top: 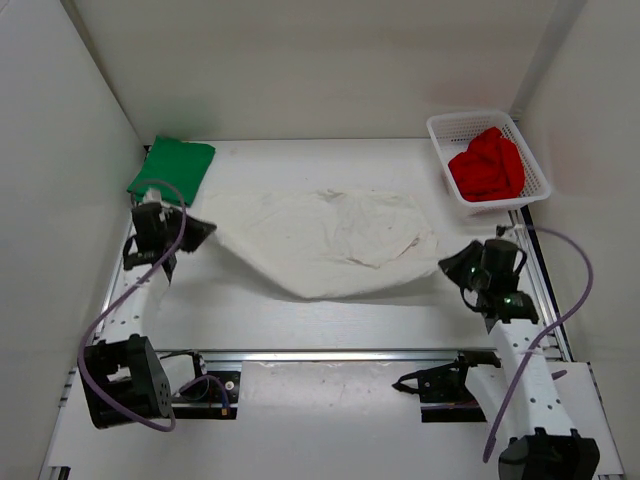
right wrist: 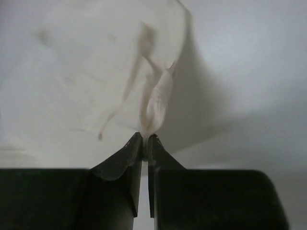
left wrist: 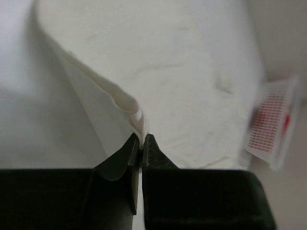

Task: Fold and stack the t-shirts
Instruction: Fold the flattened tshirt in 1/3 of the way

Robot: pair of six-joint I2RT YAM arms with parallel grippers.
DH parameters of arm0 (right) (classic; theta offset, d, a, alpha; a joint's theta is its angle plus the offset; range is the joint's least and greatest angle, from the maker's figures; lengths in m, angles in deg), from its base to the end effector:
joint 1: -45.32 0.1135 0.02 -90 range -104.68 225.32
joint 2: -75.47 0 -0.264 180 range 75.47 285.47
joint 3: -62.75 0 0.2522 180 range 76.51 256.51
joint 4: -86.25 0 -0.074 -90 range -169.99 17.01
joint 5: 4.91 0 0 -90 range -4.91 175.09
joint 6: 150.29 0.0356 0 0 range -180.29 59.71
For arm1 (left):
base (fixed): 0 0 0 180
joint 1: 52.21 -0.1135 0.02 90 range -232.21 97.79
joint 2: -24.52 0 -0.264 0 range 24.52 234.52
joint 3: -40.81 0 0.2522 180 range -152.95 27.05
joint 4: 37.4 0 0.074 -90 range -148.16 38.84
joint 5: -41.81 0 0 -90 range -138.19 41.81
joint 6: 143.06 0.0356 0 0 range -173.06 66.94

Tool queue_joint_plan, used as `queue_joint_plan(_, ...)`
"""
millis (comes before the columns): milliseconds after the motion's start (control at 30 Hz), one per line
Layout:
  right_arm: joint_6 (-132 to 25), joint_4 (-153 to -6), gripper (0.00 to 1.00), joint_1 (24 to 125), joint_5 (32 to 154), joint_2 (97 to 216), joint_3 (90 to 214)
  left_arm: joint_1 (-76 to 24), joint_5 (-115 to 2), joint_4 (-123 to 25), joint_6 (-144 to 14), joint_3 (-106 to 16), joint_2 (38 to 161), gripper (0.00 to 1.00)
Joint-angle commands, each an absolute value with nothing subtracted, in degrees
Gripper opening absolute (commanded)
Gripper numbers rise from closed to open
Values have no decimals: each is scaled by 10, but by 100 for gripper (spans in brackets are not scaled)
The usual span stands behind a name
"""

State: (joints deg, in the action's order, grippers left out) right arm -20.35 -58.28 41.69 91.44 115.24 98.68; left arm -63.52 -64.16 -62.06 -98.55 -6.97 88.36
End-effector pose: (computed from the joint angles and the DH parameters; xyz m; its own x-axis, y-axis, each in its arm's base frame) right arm 0.1533 -0.0058 0.1962 -0.4992 0.6710 -0.5482 0.3887 0.7389 0.5504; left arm 0.2255 0.0351 0.2101 -0.4598 -0.7911 -0.4033 -0.4450 0.5983 -0.6663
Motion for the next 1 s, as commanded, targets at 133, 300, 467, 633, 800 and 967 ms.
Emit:
queue_joint_plan(133,-300,-467,0,434,885,1191,1350,-671,-847,-586,-1065,-362,893,0)
queue_joint_plan(300,-358,-391,0,462,866,1291,1632,-714,-930,-530,-1167,-468,914,0)
queue_joint_plan(467,-408,-351,0,519,851,1390,1869,-738,-967,-431,-1256,-498,949,0)
queue_joint_plan(633,-400,-392,0,436,981,1502,1886,-717,-924,-498,-1189,-528,1005,0)
queue_joint_plan(800,-402,-453,0,441,1020,1559,1809,-684,-858,-548,-1114,-504,1068,0)
queue_joint_plan(967,-412,-449,0,423,1061,1702,1906,-632,-817,-553,-1097,-540,1181,0)
